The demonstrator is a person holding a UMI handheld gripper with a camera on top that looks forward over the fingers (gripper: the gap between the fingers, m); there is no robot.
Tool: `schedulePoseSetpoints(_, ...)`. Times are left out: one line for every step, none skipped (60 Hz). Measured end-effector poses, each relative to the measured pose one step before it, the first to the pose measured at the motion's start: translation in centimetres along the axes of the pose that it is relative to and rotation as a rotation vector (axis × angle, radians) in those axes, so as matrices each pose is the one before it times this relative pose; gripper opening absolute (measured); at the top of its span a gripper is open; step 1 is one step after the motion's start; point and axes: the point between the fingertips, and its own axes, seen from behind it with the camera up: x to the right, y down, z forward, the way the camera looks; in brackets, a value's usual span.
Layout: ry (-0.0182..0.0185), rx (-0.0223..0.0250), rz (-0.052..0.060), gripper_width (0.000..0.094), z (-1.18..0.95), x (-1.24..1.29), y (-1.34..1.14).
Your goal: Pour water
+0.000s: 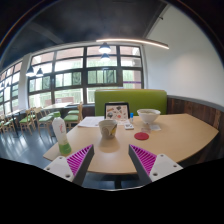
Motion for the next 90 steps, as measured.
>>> schedulePoseSetpoints(-0.00099,0.00070,0.0014,0.0805,0.000,-0.053,-0.033)
schedulePoseSetpoints(-0.00056,0.00072,0.0018,0.0807,-0.015,-0.039,-0.044)
schedulePoseSetpoints(-0.00110,0.00089,0.0021,0.0808,-0.050,-0.028,-0.063)
schedulePoseSetpoints(-0.00230,0.00110,0.0023,0.0808,-0.064,-0.052,-0.060)
schedulePoseSetpoints(-0.00376,0.00107,0.0023,0.0808,-0.109,-0.089,-0.072)
schedulePoseSetpoints(-0.00493,0.00094,0.0024,0.0809,-0.113,-0.130,-0.073)
schedulePoseSetpoints(-0.00437,0.00206,0.0044,0.0808,0.214,-0.430,0.002)
schedulePoseSetpoints(-0.00688,0.00169,0.0024,0.0809,-0.859,0.157,-0.115)
schedulePoseSetpoints(-0.00676,0.00136,0.0033,0.0808,-0.138,-0.238,-0.037)
schedulePoseSetpoints(-0.00671,-0.00094,0.0027,0.0809,-0.125,-0.203,0.044)
schedulePoseSetpoints(-0.00689,-0.00330,0.0031,0.0811,-0.088,-0.193,0.104)
schedulePoseSetpoints(-0.00642,-0.00428,0.0031,0.0811,-0.074,-0.208,0.131)
schedulePoseSetpoints(-0.00694,-0.00354,0.0029,0.0811,-0.091,-0.255,0.123)
schedulePoseSetpoints(-0.00814,0.00029,-0.0001,0.0811,1.180,-0.376,0.107)
schedulePoseSetpoints(-0.00880,-0.00034,-0.0003,0.0811,0.021,-0.376,0.094)
schedulePoseSetpoints(-0.00830,0.00193,-0.0014,0.0810,-0.130,-0.509,0.006)
schedulePoseSetpoints(-0.00901,0.00260,-0.0027,0.0811,0.059,-0.408,0.043)
schedulePoseSetpoints(-0.00779,0.00251,-0.0027,0.0811,0.094,-0.346,0.074)
schedulePoseSetpoints(-0.00638,0.00234,-0.0028,0.0811,0.098,-0.377,0.070)
schedulePoseSetpoints(-0.00749,0.00274,-0.0027,0.0811,0.233,-0.362,0.066)
schedulePoseSetpoints(-0.00642,0.00414,-0.0022,0.0811,0.101,-0.463,0.015)
schedulePoseSetpoints(-0.00648,0.00551,-0.0012,0.0813,0.102,-0.529,0.004)
schedulePoseSetpoints(-0.00529,0.00603,-0.0004,0.0811,0.049,-0.895,-0.138)
schedulePoseSetpoints(-0.00706,0.00891,-0.0012,0.0813,0.363,-0.414,0.201)
schedulePoseSetpoints(-0.00772,0.00771,-0.0007,0.0813,0.231,-0.583,0.043)
schedulePoseSetpoints(-0.00954,0.00606,-0.0009,0.0811,0.062,-0.733,-0.111)
schedulePoseSetpoints(-0.01216,0.00703,-0.0028,0.0810,0.388,-0.635,0.325)
schedulePoseSetpoints(-0.01341,0.00534,-0.0023,0.0815,0.154,-0.895,-0.020)
schedulePoseSetpoints(-0.01392,0.00656,-0.0032,0.0814,0.291,-0.795,0.146)
schedulePoseSetpoints(-0.01219,0.00497,-0.0033,0.0815,0.400,-0.837,0.107)
schedulePoseSetpoints(-0.01096,0.00501,-0.0010,0.0815,0.168,-0.809,0.028)
schedulePoseSetpoints(-0.00995,0.00705,-0.0021,0.0812,0.437,-0.694,0.100)
schedulePoseSetpoints(-0.00741,0.00653,-0.0017,0.0812,0.395,-0.646,0.092)
schedulePoseSetpoints(-0.00601,0.00522,-0.0043,0.0814,0.623,-0.540,0.207)
schedulePoseSetpoints(-0.00489,0.00410,-0.0036,0.0813,0.420,-0.604,0.113)
schedulePoseSetpoints(-0.00530,0.00394,-0.0041,0.0813,0.432,-0.552,0.072)
schedulePoseSetpoints(-0.00486,0.00458,-0.0040,0.0815,0.504,-0.564,0.062)
schedulePoseSetpoints(-0.00353,0.00538,-0.0047,0.0813,0.535,-0.525,0.007)
schedulePoseSetpoints(-0.00178,0.00490,-0.0055,0.0811,0.566,-0.437,0.021)
schedulePoseSetpoints(0.00247,0.00518,-0.0070,0.0817,0.477,-0.169,0.181)
schedulePoseSetpoints(0.00770,0.00430,-0.0065,0.0810,0.573,-0.560,-0.178)
schedulePoseSetpoints(0.00710,0.00493,-0.0087,0.0811,0.595,-0.232,-0.041)
schedulePoseSetpoints(0.01127,0.00496,-0.0078,0.0811,0.682,-0.128,-0.073)
schedulePoseSetpoints(0.01393,0.00225,-0.0054,0.0812,0.676,-0.036,-0.022)
schedulePoseSetpoints(0.01395,-0.00010,-0.0046,0.0811,0.949,0.402,0.215)
schedulePoseSetpoints(0.01382,-0.00190,-0.0016,0.0810,0.723,-0.033,0.028)
schedulePoseSetpoints(0.01226,-0.00191,0.0001,0.0811,0.766,-0.072,0.003)
schedulePoseSetpoints(0.01009,-0.00223,0.0010,0.0811,0.877,0.221,0.037)
schedulePoseSetpoints(0.01209,-0.00320,0.0077,0.0812,0.281,-0.608,-0.317)
schedulePoseSetpoints(0.01218,0.00145,0.0062,0.0811,0.727,-0.151,-0.151)
schedulePoseSetpoints(0.01347,0.00390,0.0053,0.0810,0.737,-0.134,-0.169)
schedulePoseSetpoints(0.01420,0.00053,0.0031,0.0808,0.776,-0.106,-0.071)
schedulePoseSetpoints(0.01343,-0.00446,-0.0010,0.0806,1.198,0.298,0.327)
schedulePoseSetpoints(0.00912,-0.00724,-0.0010,0.0811,0.945,0.060,0.250)
schedulePoseSetpoints(0.00733,-0.00748,0.0013,0.0811,0.174,-0.558,-0.230)
schedulePoseSetpoints(0.00598,-0.00510,0.0013,0.0812,0.692,-0.213,0.030)
schedulePoseSetpoints(0.00723,-0.00535,0.0024,0.0810,0.658,-0.150,0.090)
schedulePoseSetpoints(0.00868,-0.00905,0.0042,0.0804,0.591,-0.132,0.155)
schedulePoseSetpoints(0.00580,-0.01261,0.0051,0.0799,0.478,-0.210,0.219)
schedulePoseSetpoints(0.00174,-0.01138,0.0062,0.0789,0.417,-0.280,0.204)
schedulePoseSetpoints(-0.00126,-0.00686,0.0068,0.0775,0.431,-0.334,0.076)
schedulePoseSetpoints(-0.00232,-0.00324,0.0046,0.0745,0.988,0.027,0.296)
schedulePoseSetpoints(0.00621,-0.00431,0.0005,0.0647,0.685,-0.052,0.253)
schedulePoseSetpoints(0.00683,-0.00934,-0.0003,0.0550,0.022,0.080,0.028)
schedulePoseSetpoints(0.00392,-0.00875,-0.0008,0.0453,0.289,-0.012,0.167)
schedulePoseSetpoints(0.00812,-0.00498,0.0092,0.0457,-0.211,0.121,-0.013)
schedulePoseSetpoints(0.01236,0.00587,0.0060,0.0455,0.070,0.186,-0.219)
schedulePoseSetpoints(0.01009,0.00229,0.0004,0.0451,0.026,0.150,-0.084)
schedulePoseSetpoints(0.00930,0.00358,-0.0022,0.0441,0.027,0.113,-0.122)
schedulePoseSetpoints(0.00816,0.00115,-0.0047,0.0435,0.024,0.093,-0.016)
schedulePoseSetpoints(0.00548,0.00190,-0.0064,0.0433,-0.001,0.034,-0.022)
schedulePoseSetpoints(0.00229,0.00447,-0.0074,0.0417,0.034,-0.003,-0.070)
schedulePoseSetpoints(0.00035,0.00151,-0.0109,0.0415,1.433,0.116,0.085)
schedulePoseSetpoints(-0.00318,0.00383,-0.0090,0.0415,-0.143,-0.286,-0.095)
schedulePoseSetpoints(-0.01041,0.00747,-0.0093,0.0391,0.698,0.480,0.208)
schedulePoseSetpoints(-0.00550,0.00129,-0.0072,0.0383,0.042,-0.114,0.009)
schedulePoseSetpoints(-0.00096,0.00198,-0.0063,0.0382,0.063,-0.022,-0.014)
schedulePoseSetpoints(-0.00089,0.00153,-0.0074,0.0381,0.086,-0.068,-0.030)
schedulePoseSetpoints(-0.00283,0.00306,-0.0091,0.0350,0.153,-0.094,-0.091)
schedulePoseSetpoints(-0.00156,-0.00016,-0.0061,0.0348,0.156,-0.067,-0.033)
schedulePoseSetpoints(-0.00210,0.00202,-0.0044,0.0348,0.144,-0.125,-0.084)
schedulePoseSetpoints(-0.00433,0.00045,-0.0010,0.0349,0.442,-0.348,-0.204)
schedulePoseSetpoints(-0.00329,0.00003,0.0013,0.0349,0.257,-0.040,-0.025)
schedulePoseSetpoints(-0.00268,0.00083,0.0045,0.0348,0.274,-0.060,-0.087)
schedulePoseSetpoints(-0.00373,-0.00313,0.0031,0.0348,0.326,-0.089,-0.147)
schedulePoseSetpoints(-0.00548,-0.00344,0.0016,0.0349,0.316,-0.138,-0.036)
schedulePoseSetpoints(-0.00613,-0.00392,0.0036,0.0349,0.330,-0.102,-0.075)
schedulePoseSetpoints(-0.00636,-0.00170,0.0085,0.0349,0.363,-0.100,-0.185)
schedulePoseSetpoints(-0.00779,0.00135,0.0145,0.0349,0.294,-0.148,-0.300)
schedulePoseSetpoints(-0.01060,0.00379,0.0201,0.0348,0.374,-0.163,-0.387)
